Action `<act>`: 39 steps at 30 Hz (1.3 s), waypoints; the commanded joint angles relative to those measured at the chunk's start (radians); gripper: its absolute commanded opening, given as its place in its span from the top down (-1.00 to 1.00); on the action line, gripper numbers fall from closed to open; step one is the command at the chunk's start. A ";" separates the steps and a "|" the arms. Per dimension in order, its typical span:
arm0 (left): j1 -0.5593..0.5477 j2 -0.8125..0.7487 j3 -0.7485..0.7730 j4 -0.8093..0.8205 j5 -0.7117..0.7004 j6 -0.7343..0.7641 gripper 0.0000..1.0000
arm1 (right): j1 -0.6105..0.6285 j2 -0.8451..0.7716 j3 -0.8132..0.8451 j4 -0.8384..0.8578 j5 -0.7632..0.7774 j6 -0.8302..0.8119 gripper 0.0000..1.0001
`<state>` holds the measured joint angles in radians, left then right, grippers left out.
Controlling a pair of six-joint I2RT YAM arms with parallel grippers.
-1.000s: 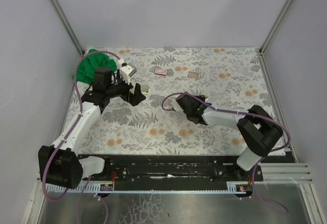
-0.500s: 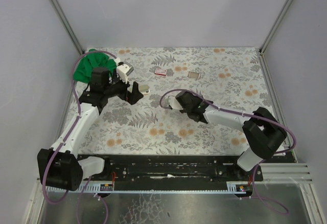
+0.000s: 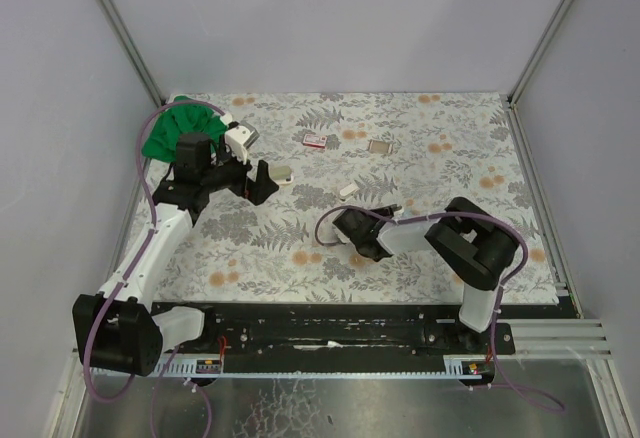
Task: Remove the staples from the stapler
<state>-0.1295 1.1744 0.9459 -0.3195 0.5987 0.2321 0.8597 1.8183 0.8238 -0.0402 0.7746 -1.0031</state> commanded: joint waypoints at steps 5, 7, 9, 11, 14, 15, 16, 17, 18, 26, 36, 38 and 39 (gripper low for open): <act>0.009 -0.011 -0.010 0.077 0.020 -0.015 -1.00 | 0.003 -0.127 0.168 -0.182 -0.077 0.133 0.32; 0.010 -0.007 -0.009 0.078 0.023 -0.017 -1.00 | -0.019 -0.188 0.213 -0.247 -0.186 0.176 0.32; 0.010 0.000 -0.008 0.079 0.027 -0.017 -1.00 | -0.039 -0.233 0.241 -0.324 -0.333 0.212 0.29; 0.009 0.002 -0.010 0.079 0.033 -0.014 -1.00 | -0.051 -0.244 0.262 -0.401 -0.455 0.234 0.26; 0.009 0.004 -0.012 0.077 0.055 -0.008 -1.00 | -0.054 -0.211 0.291 -0.523 -0.599 0.234 0.24; 0.010 0.005 -0.008 0.071 0.066 -0.006 -1.00 | -0.054 -0.200 0.302 -0.546 -0.627 0.249 0.25; 0.010 0.004 -0.005 0.063 0.076 -0.001 -1.00 | -0.056 -0.194 0.313 -0.561 -0.671 0.268 0.26; 0.010 0.003 -0.004 0.058 0.089 0.002 -1.00 | -0.062 -0.192 0.327 -0.582 -0.725 0.277 0.25; 0.010 0.000 -0.005 0.056 0.097 0.006 -1.00 | -0.070 -0.192 0.343 -0.603 -0.774 0.285 0.25; 0.010 -0.014 -0.019 0.051 0.139 0.022 -1.00 | -0.136 -0.147 0.495 -0.829 -1.104 0.290 0.22; 0.010 -0.012 -0.020 0.048 0.160 0.024 -1.00 | -0.172 0.036 0.543 -0.960 -1.184 0.326 0.19; 0.010 -0.012 -0.021 0.045 0.163 0.023 -1.00 | -0.176 0.105 0.550 -0.979 -1.169 0.355 0.19; 0.010 -0.014 -0.020 0.045 0.164 0.024 -1.00 | -0.179 0.133 0.560 -0.992 -1.166 0.370 0.21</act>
<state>-0.1280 1.1767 0.9340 -0.3092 0.7368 0.2420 0.6968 1.8652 1.3464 -0.9455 -0.3832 -0.7006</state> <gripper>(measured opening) 0.998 0.457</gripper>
